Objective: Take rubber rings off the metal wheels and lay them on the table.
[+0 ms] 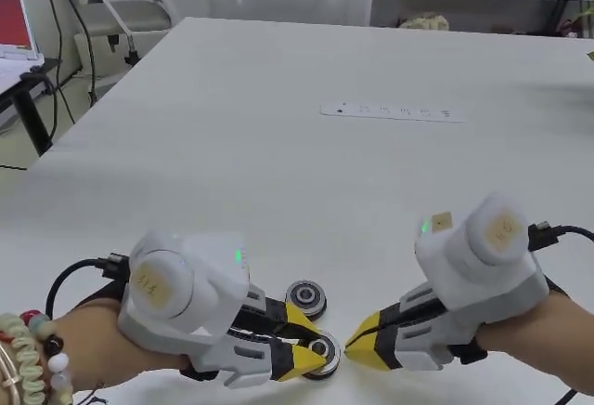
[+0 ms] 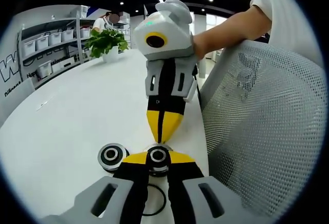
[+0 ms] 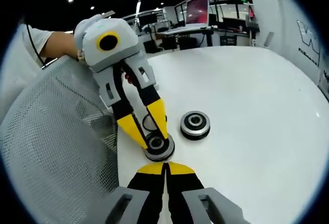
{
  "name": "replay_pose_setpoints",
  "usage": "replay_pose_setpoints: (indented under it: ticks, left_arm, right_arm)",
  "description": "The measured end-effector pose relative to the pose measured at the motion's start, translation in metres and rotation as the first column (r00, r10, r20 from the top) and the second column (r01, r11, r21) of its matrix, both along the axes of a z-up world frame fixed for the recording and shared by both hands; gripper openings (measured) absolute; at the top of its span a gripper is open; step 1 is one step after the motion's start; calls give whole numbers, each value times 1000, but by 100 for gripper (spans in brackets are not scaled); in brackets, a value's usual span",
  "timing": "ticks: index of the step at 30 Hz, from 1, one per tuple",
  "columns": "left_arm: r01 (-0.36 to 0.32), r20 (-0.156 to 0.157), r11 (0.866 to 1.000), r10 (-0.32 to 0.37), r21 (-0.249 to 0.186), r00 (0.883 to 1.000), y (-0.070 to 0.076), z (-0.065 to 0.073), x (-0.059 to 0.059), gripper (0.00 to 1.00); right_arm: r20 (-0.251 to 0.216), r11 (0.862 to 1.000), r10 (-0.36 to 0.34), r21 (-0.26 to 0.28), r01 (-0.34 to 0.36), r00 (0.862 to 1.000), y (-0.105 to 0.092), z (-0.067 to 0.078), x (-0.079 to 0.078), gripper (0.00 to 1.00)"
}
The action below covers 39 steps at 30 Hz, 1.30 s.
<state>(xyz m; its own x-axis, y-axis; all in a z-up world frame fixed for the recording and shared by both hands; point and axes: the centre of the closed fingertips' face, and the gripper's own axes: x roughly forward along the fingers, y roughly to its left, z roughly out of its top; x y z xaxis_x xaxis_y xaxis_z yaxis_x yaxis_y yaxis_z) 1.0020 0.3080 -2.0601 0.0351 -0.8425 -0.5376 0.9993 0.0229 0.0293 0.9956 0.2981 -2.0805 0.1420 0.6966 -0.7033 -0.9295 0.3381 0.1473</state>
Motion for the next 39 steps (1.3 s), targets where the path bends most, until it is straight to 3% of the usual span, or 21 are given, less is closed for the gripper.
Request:
replay_pose_setpoints:
  ticks: [1, 5, 7, 10, 17, 19, 27, 29, 30, 36, 39]
  left_arm:
    - [0, -1, 1000, 0, -1, 1000, 0, 0, 0, 7]
    - [-1, -1, 1000, 1, -2, 1000, 0, 0, 0, 7]
    - [-1, -1, 1000, 1, -2, 1000, 0, 0, 0, 7]
    - [-1, -2, 1000, 1, -3, 1000, 0, 0, 0, 7]
    - [-2, -1, 1000, 2, -4, 1000, 0, -1, 1, 7]
    - [-3, -6, 1000, 3, -5, 1000, 0, -1, 1, 7]
    - [-5, -8, 1000, 5, -7, 1000, 0, -1, 1, 7]
    - [-4, -9, 1000, 3, -7, 1000, 0, -1, 1, 7]
    - [-2, -10, 1000, 2, -8, 1000, 0, -1, 0, 8]
    - [-1, -5, 1000, 1, -7, 1000, 0, -1, 0, 8]
    - [-1, -5, 1000, 1, -7, 1000, 0, -1, 0, 8]
  right_arm:
    - [8, 1000, 17, -15, -17, 1000, 0, -1, -1, 1]
    - [12, 999, 46, 9, -46, 999, 10, 0, -7, 19]
    - [56, 999, 54, 4, -54, 997, 14, 0, -4, 23]
    - [62, 999, 50, 18, -51, 997, 19, 0, -3, 27]
    - [71, 998, 55, 22, -57, 996, 14, 3, -2, 19]
    - [98, 996, 89, -8, -88, 991, 11, 2, -3, 17]
    - [114, 994, 112, -27, -110, 987, 10, 1, -2, 14]
    - [131, 989, 135, -71, -127, 982, 3, -3, -1, 2]
    - [141, 991, 129, -49, -123, 982, 4, -1, -1, 0]
    - [123, 994, 106, -41, -102, 987, 6, -1, 1, 0]
    - [69, 998, 52, -34, -49, 996, 6, -2, 2, 0]
